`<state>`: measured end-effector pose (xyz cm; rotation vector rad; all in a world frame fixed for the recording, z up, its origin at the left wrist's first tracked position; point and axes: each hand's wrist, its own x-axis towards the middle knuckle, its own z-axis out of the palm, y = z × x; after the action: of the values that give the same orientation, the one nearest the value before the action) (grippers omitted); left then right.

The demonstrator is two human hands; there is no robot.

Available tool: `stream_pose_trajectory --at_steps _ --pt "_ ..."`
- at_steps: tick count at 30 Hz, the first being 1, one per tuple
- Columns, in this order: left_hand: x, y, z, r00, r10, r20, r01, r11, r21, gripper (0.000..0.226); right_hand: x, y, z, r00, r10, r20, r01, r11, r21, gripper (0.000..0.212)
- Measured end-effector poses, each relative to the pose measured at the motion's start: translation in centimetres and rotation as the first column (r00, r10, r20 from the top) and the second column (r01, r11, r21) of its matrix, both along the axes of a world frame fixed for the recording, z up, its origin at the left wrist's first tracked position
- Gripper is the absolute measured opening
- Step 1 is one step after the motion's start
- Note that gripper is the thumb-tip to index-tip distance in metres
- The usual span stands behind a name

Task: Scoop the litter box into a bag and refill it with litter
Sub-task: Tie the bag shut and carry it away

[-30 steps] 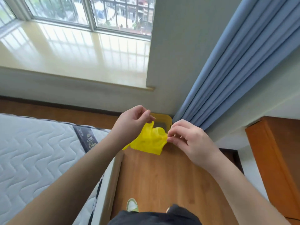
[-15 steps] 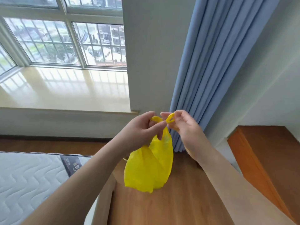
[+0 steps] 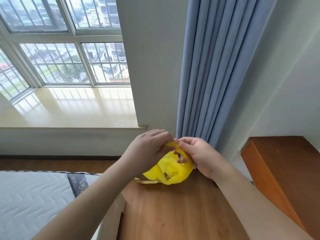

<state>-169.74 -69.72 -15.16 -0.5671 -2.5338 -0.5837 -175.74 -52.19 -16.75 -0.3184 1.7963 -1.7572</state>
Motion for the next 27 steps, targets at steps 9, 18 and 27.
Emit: stream_pose_trajectory --at_steps 9,18,27 --pt "-0.3 0.8 0.3 0.831 0.228 0.508 -0.518 0.649 0.557 0.025 2.0 0.4 -1.2 0.871 -0.174 -0.459 0.211 0.977 0.030 0.043" --pt "0.2 1.3 0.7 0.825 0.149 0.545 -0.504 0.630 0.591 0.023 2.2 -2.1 -1.7 0.996 0.074 0.046 -0.066 0.986 -0.155 0.038" --pt "-0.3 -1.0 -0.5 0.854 0.306 0.420 -0.498 0.714 0.493 0.042 0.5 -0.2 -1.9 0.886 0.060 -0.459 0.033 0.981 0.192 0.020"
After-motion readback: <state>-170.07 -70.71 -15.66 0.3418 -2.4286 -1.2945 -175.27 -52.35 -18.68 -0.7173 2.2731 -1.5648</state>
